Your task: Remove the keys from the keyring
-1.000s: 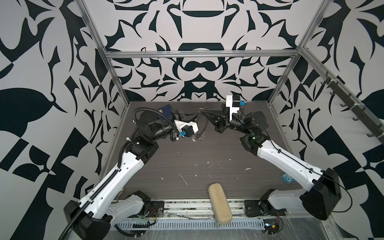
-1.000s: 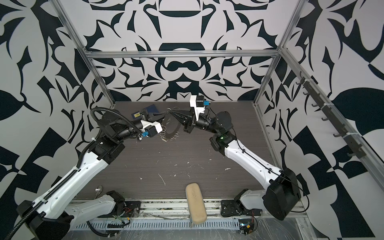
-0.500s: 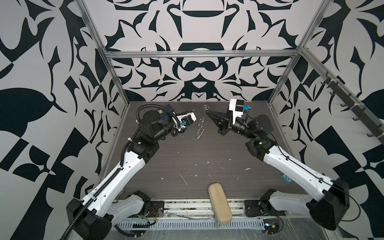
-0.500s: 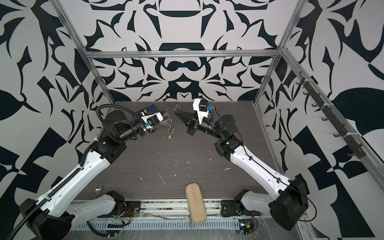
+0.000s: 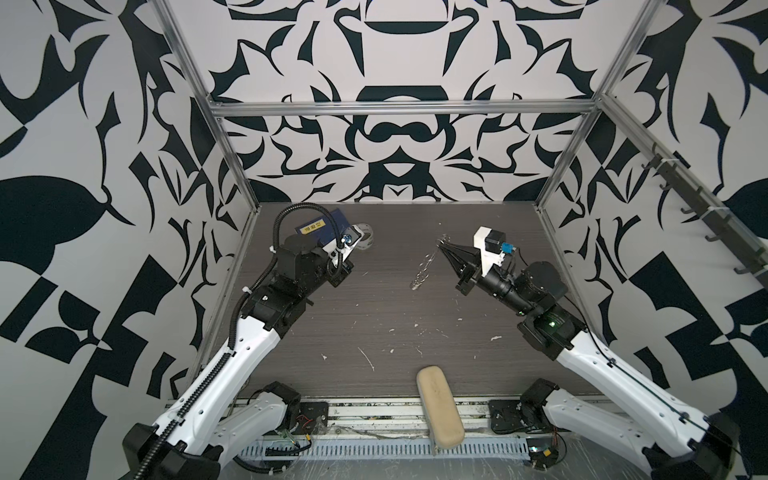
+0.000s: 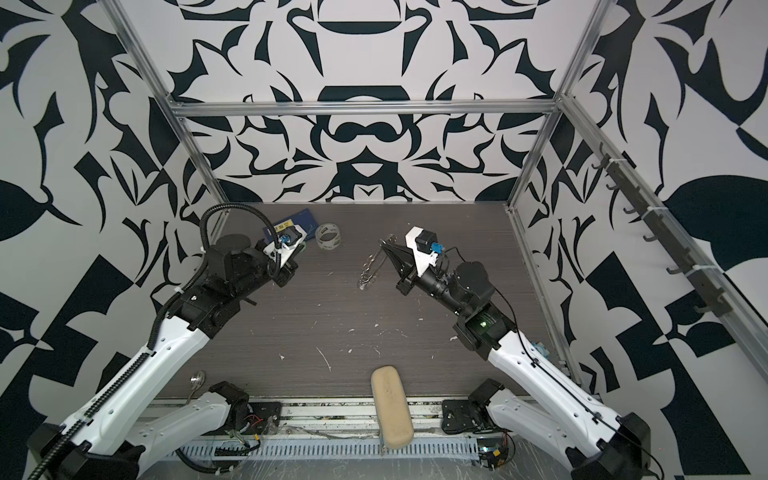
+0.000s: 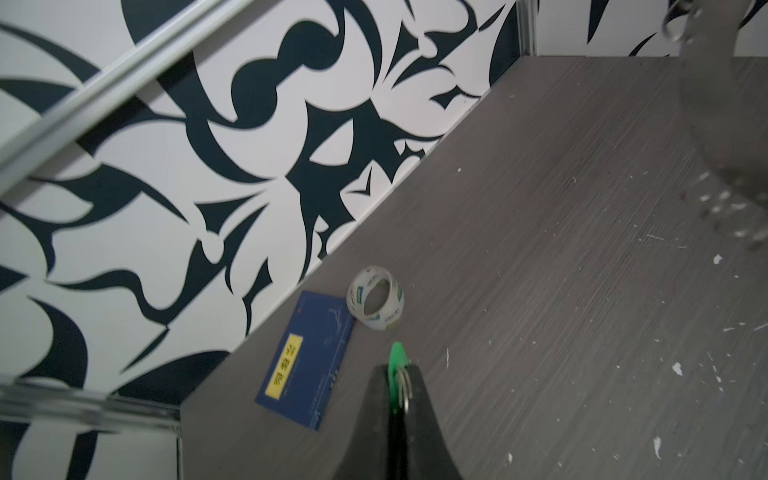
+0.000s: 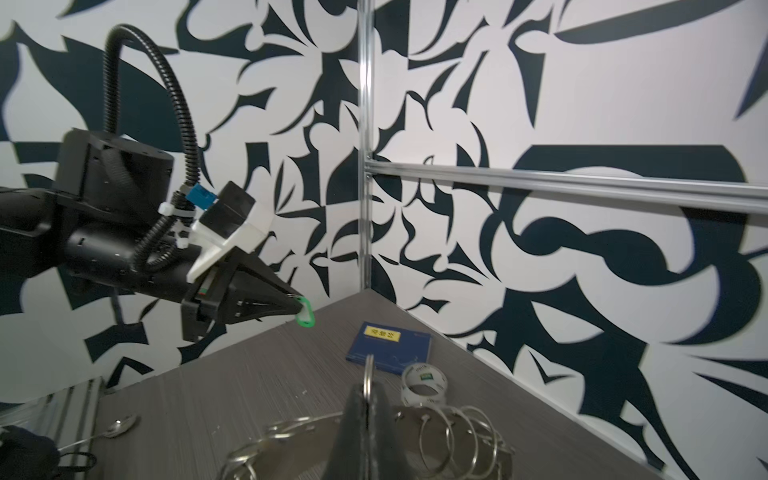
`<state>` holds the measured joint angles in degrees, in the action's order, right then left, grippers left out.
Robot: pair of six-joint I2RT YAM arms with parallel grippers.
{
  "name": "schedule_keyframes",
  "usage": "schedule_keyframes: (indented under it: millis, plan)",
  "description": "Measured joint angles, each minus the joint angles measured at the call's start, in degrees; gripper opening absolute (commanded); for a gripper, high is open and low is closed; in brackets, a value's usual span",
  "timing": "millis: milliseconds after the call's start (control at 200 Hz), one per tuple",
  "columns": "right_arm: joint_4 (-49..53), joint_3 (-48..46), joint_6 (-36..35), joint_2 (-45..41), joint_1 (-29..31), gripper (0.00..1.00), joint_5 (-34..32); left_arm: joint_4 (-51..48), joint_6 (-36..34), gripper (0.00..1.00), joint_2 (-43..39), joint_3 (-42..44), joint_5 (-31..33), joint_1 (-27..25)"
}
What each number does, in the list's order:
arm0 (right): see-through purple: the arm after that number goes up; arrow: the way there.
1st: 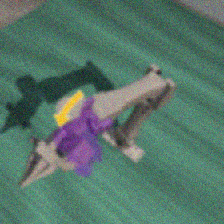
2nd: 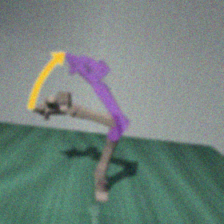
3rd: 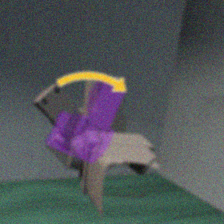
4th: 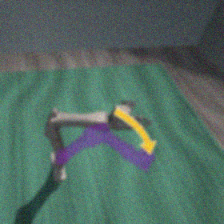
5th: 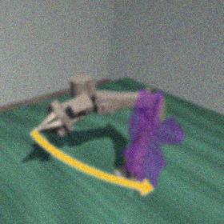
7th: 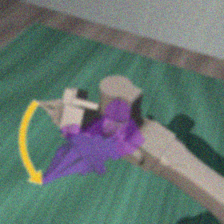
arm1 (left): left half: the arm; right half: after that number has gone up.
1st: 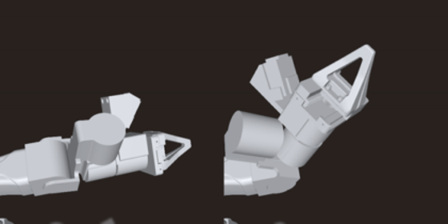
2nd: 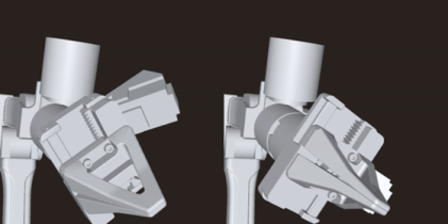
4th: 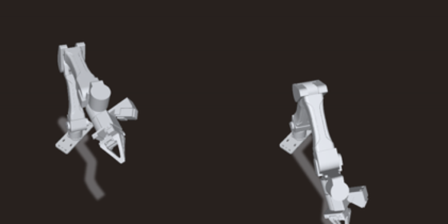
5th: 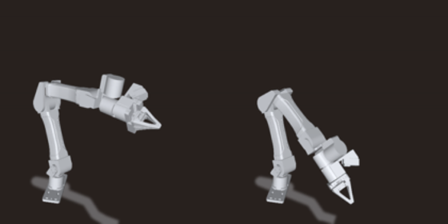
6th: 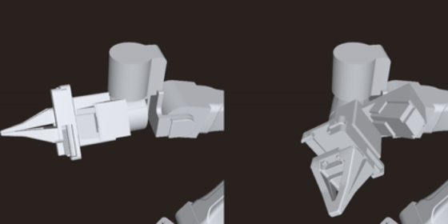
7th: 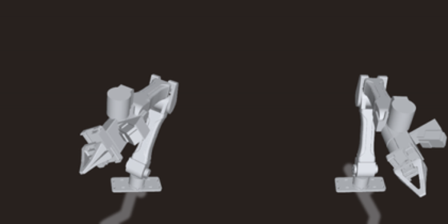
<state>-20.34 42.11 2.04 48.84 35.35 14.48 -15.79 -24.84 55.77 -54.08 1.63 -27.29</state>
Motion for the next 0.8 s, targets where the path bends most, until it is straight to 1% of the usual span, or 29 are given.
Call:
schedule_keyframes:
  millis: [195,330,545,800]
  plan:
    - [6.4,-5.5,-0.7,-5.4,0.0,0.00,-6.4,-2.3,8.6,0.00,-0.9,5.2,3.9,0.0]
    - [11.1,-7.8,-0.7,-10.2,0.0,0.00,-9.9,-2.4,13.2,0.00,-1.1,8.1,6.9,0.0]
    - [21.0,-8.6,-0.5,-17.9,0.0,0.00,-14.6,-2.2,19.4,0.00,-2.7,13.5,10.1,0.0]
    - [32.3,-9.1,1.2,-26.0,0.0,0.00,-18.3,-2.5,26.1,0.00,-2.7,14.4,12.2,0.0]
